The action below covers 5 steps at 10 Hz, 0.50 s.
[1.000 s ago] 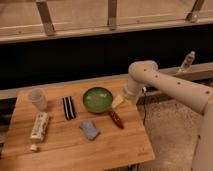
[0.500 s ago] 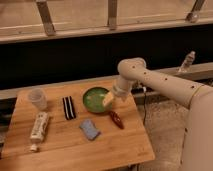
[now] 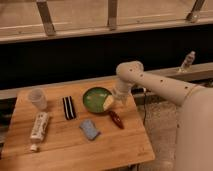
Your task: Pick up the ceramic bowl
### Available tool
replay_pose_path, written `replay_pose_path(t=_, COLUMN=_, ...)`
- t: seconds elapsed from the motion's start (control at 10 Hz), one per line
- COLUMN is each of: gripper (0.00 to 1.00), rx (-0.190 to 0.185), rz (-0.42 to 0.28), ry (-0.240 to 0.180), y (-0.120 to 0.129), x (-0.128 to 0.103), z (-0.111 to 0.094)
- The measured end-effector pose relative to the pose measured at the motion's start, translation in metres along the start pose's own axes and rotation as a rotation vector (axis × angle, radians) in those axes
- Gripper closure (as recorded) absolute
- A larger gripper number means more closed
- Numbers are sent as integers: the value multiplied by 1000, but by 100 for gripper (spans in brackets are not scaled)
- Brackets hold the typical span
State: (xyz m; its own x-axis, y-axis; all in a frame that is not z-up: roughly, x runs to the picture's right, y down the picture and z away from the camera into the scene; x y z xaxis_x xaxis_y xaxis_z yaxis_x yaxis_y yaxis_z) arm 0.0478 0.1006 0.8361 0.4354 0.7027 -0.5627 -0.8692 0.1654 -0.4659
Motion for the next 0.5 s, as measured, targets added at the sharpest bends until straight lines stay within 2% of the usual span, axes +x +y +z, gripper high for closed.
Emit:
replay_pose_path(t=0.1, gripper=26, rx=3, rz=4, ry=8, y=1, x=-15, z=15)
replay_pose_path(t=0.5, gripper=26, rx=-5, rz=46, ry=19, y=-12, x=-49, z=32)
